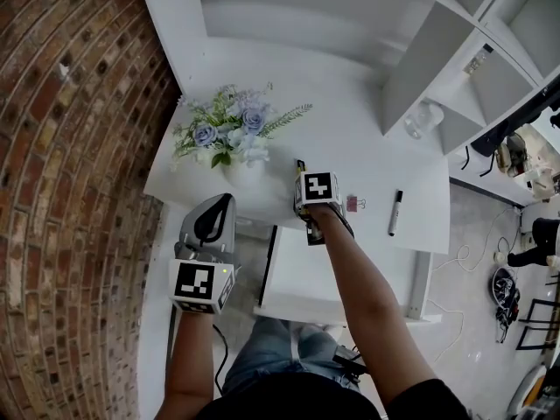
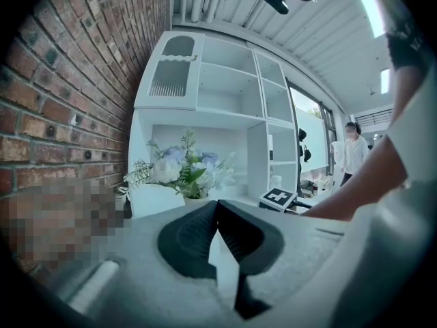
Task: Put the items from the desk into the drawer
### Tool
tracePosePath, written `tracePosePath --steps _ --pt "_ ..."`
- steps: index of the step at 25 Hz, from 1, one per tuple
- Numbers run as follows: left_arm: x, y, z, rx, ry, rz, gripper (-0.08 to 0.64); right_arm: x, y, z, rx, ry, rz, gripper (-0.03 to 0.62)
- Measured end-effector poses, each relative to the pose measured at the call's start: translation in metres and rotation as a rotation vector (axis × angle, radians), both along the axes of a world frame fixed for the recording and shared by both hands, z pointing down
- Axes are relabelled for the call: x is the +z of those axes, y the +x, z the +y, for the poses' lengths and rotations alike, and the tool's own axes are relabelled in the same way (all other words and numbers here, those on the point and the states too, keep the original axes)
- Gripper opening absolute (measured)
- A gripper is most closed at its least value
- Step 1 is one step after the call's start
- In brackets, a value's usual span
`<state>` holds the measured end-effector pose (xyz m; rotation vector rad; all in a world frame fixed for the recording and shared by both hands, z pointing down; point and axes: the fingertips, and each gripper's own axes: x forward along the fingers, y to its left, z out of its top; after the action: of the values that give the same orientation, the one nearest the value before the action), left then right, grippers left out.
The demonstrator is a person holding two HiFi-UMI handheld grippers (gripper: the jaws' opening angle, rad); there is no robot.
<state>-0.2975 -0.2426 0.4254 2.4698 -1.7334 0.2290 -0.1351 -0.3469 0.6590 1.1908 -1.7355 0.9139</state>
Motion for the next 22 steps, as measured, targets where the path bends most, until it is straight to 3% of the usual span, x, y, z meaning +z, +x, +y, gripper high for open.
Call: tracePosePath --steps 5,8,22 --pt "-0.004 0.001 0.004 -0.014 0.011 0.010 -0.002 -0.026 0.003 0.004 -0.018 0.100 -0.013 0.126" --pt "-0.008 0.007 0.007 -0.016 0.019 0.016 0.000 -0.048 -0.008 0.010 -0.045 0.147 -0.107 0.126" --pt "-0.046 0.036 0.049 -0.013 0.095 0.016 0.000 -0.134 0.029 0.062 0.014 0.351 -0.199 0.126"
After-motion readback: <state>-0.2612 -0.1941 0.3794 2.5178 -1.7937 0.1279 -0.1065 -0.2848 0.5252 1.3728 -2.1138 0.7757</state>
